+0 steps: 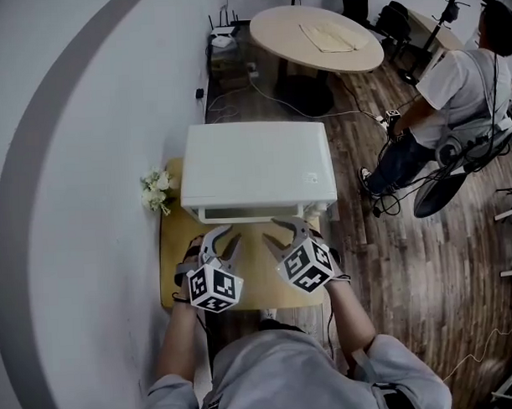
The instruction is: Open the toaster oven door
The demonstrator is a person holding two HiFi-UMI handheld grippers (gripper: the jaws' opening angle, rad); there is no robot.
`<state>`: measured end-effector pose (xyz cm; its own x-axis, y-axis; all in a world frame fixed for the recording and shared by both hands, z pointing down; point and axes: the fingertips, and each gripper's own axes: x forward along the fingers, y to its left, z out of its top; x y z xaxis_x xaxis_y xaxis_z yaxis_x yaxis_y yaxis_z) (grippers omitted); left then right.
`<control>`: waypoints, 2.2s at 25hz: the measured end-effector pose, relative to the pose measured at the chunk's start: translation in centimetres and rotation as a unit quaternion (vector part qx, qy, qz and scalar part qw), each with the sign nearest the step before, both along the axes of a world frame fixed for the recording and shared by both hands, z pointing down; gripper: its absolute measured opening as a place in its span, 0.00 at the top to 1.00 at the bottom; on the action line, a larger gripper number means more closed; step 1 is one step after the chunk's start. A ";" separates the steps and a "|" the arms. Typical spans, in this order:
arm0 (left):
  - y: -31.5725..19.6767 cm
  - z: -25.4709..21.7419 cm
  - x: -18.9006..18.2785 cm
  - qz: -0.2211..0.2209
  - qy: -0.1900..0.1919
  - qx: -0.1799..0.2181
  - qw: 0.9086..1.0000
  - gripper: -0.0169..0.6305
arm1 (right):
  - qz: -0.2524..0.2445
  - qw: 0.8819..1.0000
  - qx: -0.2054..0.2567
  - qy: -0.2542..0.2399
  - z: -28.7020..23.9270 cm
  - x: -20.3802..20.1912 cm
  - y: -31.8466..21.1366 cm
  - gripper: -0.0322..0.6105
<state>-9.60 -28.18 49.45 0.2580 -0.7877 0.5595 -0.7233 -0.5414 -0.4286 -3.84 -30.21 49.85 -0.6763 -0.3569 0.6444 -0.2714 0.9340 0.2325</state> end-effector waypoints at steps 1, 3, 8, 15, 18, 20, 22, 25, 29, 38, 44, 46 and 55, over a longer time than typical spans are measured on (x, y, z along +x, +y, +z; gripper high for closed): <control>-0.3 0.2 0.0 0.011 -0.020 -0.004 1.000 0.82 | -0.011 1.000 0.000 0.016 0.3 0.1 -0.1 0.76; -0.8 0.6 -0.1 0.032 -0.064 -0.010 0.997 0.82 | -0.027 0.999 0.002 0.044 0.7 0.2 -0.5 0.76; -1.9 1.9 -0.6 0.068 -0.127 -0.038 0.989 0.82 | -0.057 0.994 0.008 0.089 1.7 -0.2 -1.4 0.76; -2.8 3.5 -1.0 0.072 -0.124 -0.074 0.987 0.82 | -0.070 0.992 -0.011 0.108 3.1 -0.1 -1.8 0.76; -2.7 4.7 -1.5 0.073 -0.128 -0.077 0.986 0.82 | -0.067 0.992 -0.019 0.105 4.3 -0.4 -1.7 0.76; -2.6 4.8 -1.6 0.069 -0.124 -0.071 0.987 0.82 | -0.060 0.993 -0.023 0.097 4.3 -0.4 -1.6 0.76; -2.6 4.6 -1.5 0.063 -0.107 -0.070 0.990 0.82 | -0.055 0.994 -0.025 0.092 4.2 -0.3 -1.6 0.76; -2.3 4.5 -1.4 0.056 -0.081 -0.072 0.993 0.82 | -0.050 0.994 -0.028 0.088 4.2 -0.3 -1.2 0.76; -1.6 4.6 -1.2 0.052 -0.059 -0.074 0.994 0.82 | -0.042 0.995 -0.032 0.084 4.4 -0.1 -0.5 0.76; 0.6 5.1 -0.9 0.041 -0.022 -0.076 0.996 0.84 | -0.001 0.997 -0.067 0.047 4.9 0.4 1.6 0.76; 2.4 5.7 -0.6 0.020 0.017 -0.085 0.996 0.87 | 0.028 0.995 -0.095 0.022 5.6 1.0 3.4 0.76; 2.9 5.9 -0.5 0.011 0.030 -0.087 0.996 0.87 | 0.041 0.994 -0.104 0.010 5.8 1.2 3.8 0.76; 5.0 7.0 -0.4 -0.047 0.097 -0.092 0.990 0.90 | 0.101 0.983 -0.148 -0.052 6.9 1.9 5.6 0.76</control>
